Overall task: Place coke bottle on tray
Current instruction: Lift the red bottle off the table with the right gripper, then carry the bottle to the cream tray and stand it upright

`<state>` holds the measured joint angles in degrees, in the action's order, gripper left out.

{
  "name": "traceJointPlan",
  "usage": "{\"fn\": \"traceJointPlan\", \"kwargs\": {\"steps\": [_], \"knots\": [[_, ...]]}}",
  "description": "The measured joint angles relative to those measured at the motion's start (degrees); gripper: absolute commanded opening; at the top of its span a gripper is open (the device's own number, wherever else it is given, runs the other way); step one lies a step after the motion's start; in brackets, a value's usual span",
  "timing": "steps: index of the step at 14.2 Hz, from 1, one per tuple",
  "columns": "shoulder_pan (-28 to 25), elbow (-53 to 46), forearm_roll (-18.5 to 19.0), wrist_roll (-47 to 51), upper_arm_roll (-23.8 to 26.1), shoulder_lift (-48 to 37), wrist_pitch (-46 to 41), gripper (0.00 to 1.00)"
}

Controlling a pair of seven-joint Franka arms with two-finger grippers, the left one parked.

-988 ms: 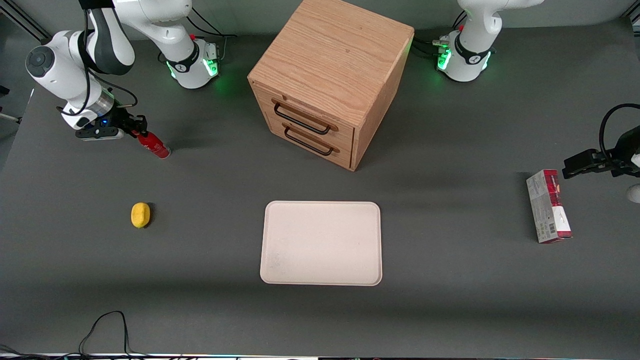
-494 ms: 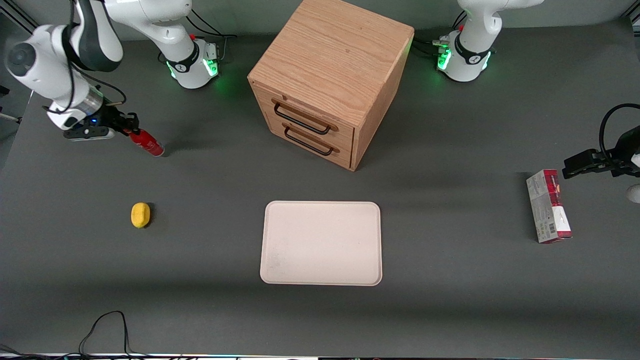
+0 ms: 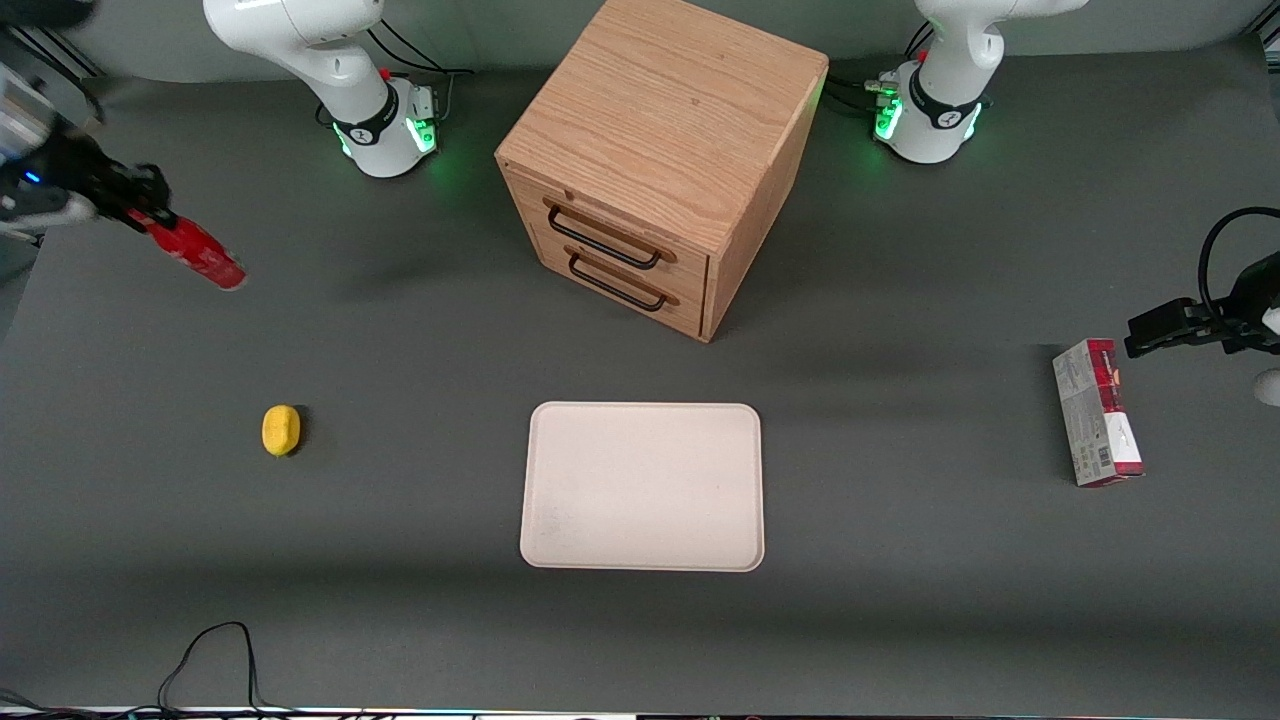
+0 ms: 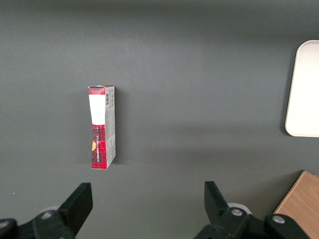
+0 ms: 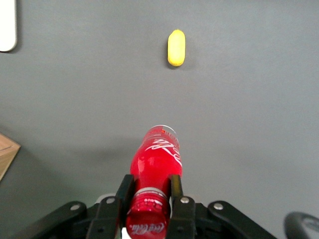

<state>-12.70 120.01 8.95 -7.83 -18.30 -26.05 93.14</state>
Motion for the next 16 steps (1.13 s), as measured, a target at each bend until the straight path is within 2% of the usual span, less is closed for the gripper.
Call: {"fn": "traceJointPlan", "kwargs": {"steps": [2,5,10,12,16], "knots": [[-1.03,-6.85,-0.5,0.01,0.0,0.98,-5.52,0.18],[-2.05,-13.3,-2.74,0.01,0.0,5.63,-6.9,0.18],[-6.27,-35.78,-11.23,0.12,0.49,27.51,-9.95,0.17],[-6.58,-45.61,-13.1,0.12,2.9,36.95,-11.14,0.16],[-7.02,-60.94,-13.36,2.96,10.9,50.99,-11.34,0.13]]}}
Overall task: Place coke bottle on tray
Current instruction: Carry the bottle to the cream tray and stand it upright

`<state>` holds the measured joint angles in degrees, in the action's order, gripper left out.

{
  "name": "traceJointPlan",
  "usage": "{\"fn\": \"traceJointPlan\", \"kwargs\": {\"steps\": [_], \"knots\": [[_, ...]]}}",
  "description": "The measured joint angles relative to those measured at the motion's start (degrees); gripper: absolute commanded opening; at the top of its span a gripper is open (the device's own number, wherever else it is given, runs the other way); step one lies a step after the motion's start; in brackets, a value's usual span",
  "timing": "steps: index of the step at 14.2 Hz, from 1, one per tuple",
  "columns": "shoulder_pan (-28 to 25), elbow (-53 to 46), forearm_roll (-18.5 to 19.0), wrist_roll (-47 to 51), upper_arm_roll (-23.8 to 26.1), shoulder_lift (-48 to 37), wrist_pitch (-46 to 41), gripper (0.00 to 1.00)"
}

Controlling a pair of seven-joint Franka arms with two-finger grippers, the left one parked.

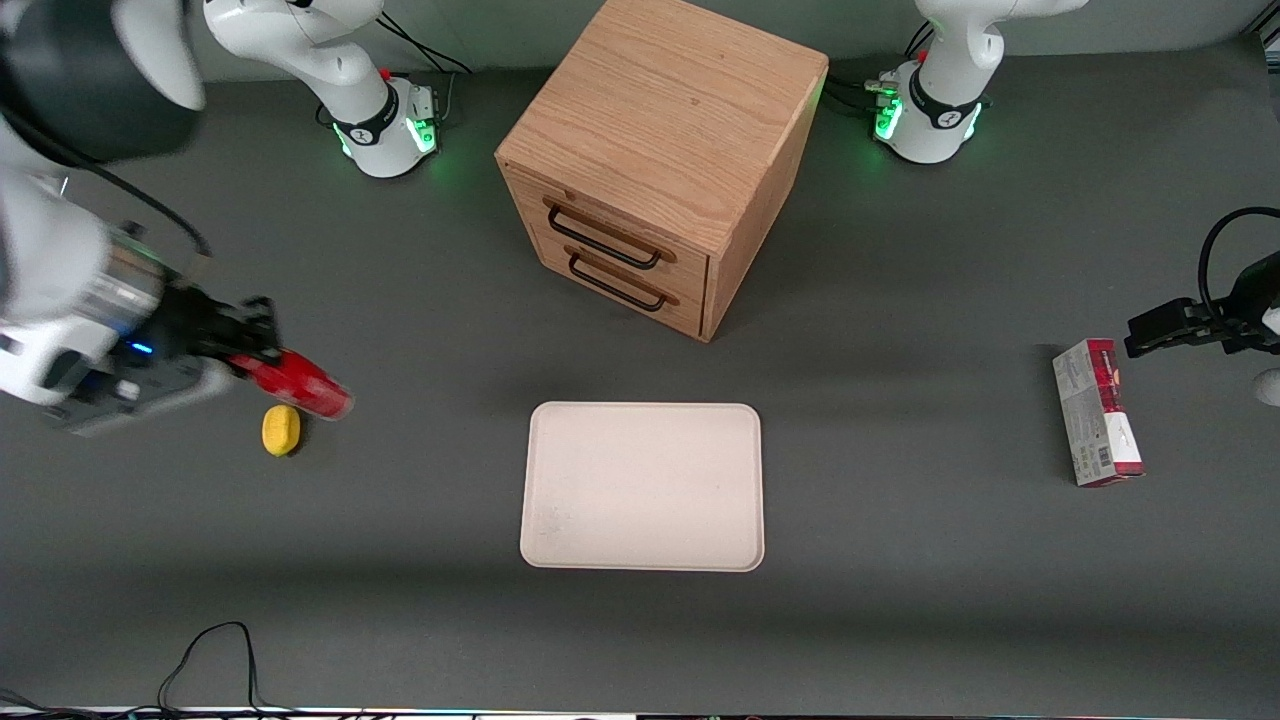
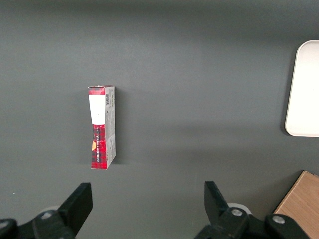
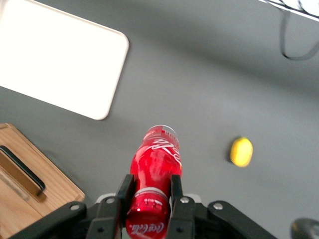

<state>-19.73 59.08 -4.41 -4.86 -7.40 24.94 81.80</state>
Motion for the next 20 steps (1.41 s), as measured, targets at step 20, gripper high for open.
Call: {"fn": "traceJointPlan", "kwargs": {"steps": [20], "knots": [[-10.11,-7.22,4.34,3.79,5.23,27.15,25.07,0.1]]}}
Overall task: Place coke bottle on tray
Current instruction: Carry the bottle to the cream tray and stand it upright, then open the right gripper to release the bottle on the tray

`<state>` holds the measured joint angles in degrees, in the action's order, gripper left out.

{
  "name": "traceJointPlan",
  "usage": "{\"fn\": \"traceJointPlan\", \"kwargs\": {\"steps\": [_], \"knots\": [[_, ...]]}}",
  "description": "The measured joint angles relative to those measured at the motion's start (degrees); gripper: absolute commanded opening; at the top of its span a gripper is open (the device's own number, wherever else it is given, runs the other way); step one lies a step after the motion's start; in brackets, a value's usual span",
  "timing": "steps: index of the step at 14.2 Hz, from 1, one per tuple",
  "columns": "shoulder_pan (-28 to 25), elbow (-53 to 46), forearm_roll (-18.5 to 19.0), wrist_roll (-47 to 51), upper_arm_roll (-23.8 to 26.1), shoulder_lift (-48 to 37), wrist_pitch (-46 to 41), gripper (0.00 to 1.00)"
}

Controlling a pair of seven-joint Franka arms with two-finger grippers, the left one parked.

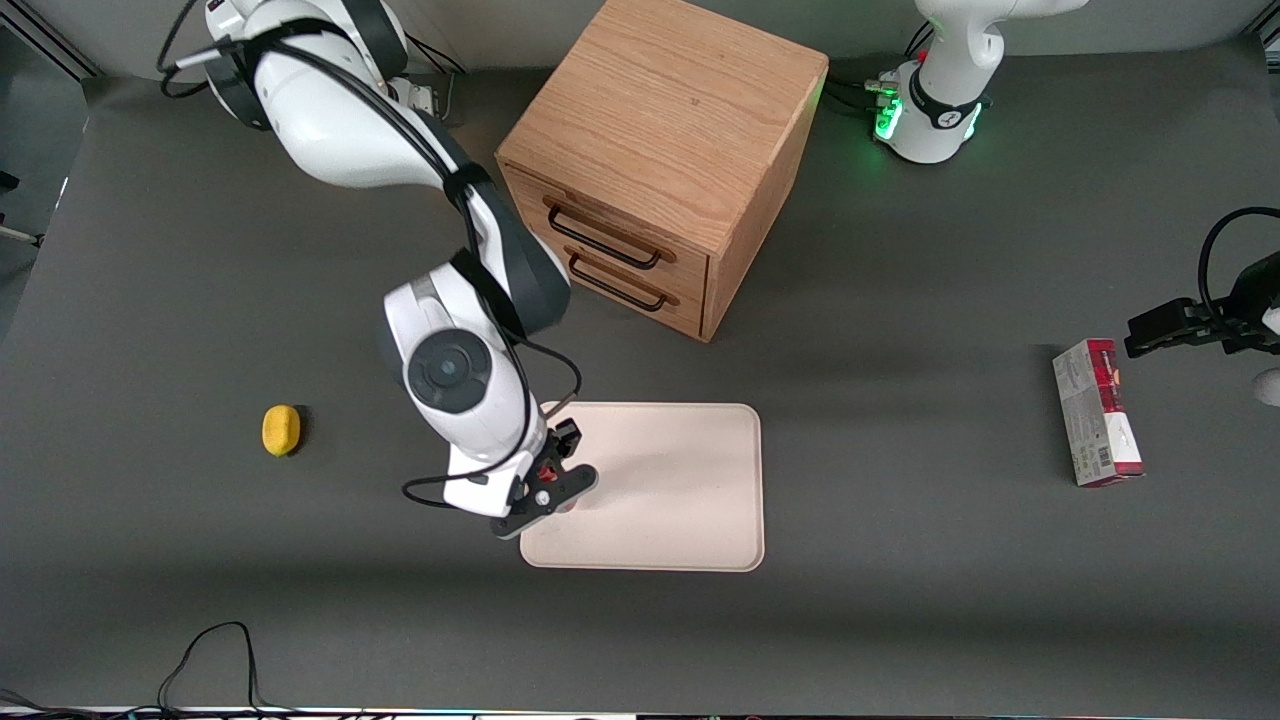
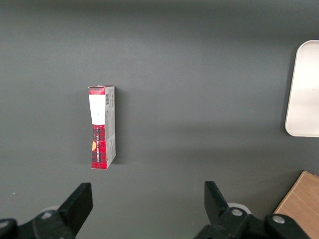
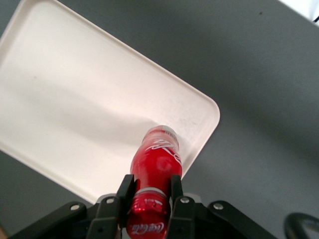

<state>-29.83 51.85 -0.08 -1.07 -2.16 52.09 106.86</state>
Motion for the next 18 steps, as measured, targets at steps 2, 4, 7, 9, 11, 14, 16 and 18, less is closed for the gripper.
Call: {"fn": "traceJointPlan", "kwargs": {"steps": [2,4,7,9,11,14,16,18], "knots": [[0.01,0.93,0.06,0.0,0.0,1.16,2.62,0.1],[0.04,2.3,0.08,0.0,-0.02,1.29,4.87,0.11],[0.27,2.89,0.08,0.0,-0.08,1.28,5.72,0.63],[0.49,2.92,0.08,0.0,-0.09,1.29,5.86,1.0],[0.76,2.91,0.09,0.0,-0.12,1.29,5.94,1.0],[0.81,2.64,0.09,0.0,-0.12,0.86,6.47,1.0],[0.76,1.99,0.09,0.0,-0.12,-1.09,3.92,1.0],[0.75,1.06,0.09,0.0,-0.12,-5.05,-1.8,1.0]]}}
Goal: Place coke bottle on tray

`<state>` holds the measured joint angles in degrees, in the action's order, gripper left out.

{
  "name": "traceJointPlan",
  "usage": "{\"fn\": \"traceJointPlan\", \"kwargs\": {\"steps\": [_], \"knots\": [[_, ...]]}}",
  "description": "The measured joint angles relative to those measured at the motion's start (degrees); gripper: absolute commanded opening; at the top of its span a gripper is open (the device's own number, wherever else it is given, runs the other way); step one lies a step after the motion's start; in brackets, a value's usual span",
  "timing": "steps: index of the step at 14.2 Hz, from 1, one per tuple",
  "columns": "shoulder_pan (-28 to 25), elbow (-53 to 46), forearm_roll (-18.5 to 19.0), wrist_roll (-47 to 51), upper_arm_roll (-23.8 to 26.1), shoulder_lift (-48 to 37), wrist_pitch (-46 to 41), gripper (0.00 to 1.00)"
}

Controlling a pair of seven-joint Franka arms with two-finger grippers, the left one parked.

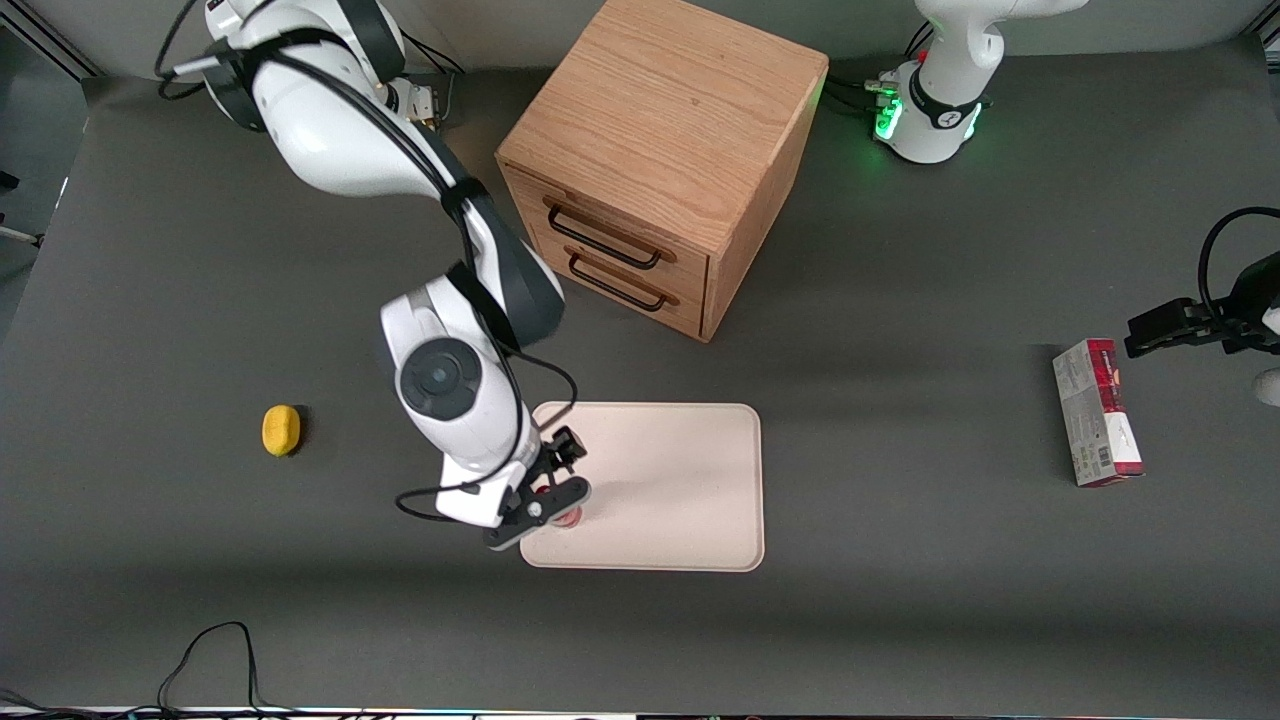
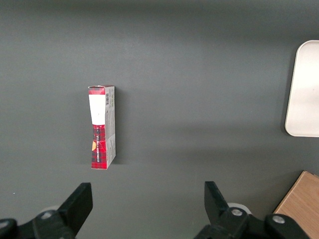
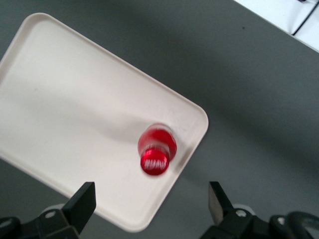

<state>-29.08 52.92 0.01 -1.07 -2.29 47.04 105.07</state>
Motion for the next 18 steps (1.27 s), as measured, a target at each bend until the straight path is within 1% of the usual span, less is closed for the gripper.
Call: {"fn": "traceJointPlan", "kwargs": {"steps": [6,8,10,11,15,16,18], "knots": [[0.03,-0.04,0.0,2.28,-0.34,-14.23,-15.97,1.0],[0.07,1.6,0.01,2.79,-2.12,-17.89,-19.26,1.0],[0.82,5.3,0.02,2.83,-4.83,-21.74,-19.84,1.0],[2.72,7.65,-0.09,2.84,-5.57,-23.83,-19.81,1.0],[15.67,17.63,-2.44,2.21,-5.93,-31.54,-18.59,1.0],[18.06,20.7,-2.56,1.37,-5.95,-33.49,-17.49,1.0],[21.1,26.41,-2.6,-0.49,-5.95,-36.9,-15.63,1.0]]}}
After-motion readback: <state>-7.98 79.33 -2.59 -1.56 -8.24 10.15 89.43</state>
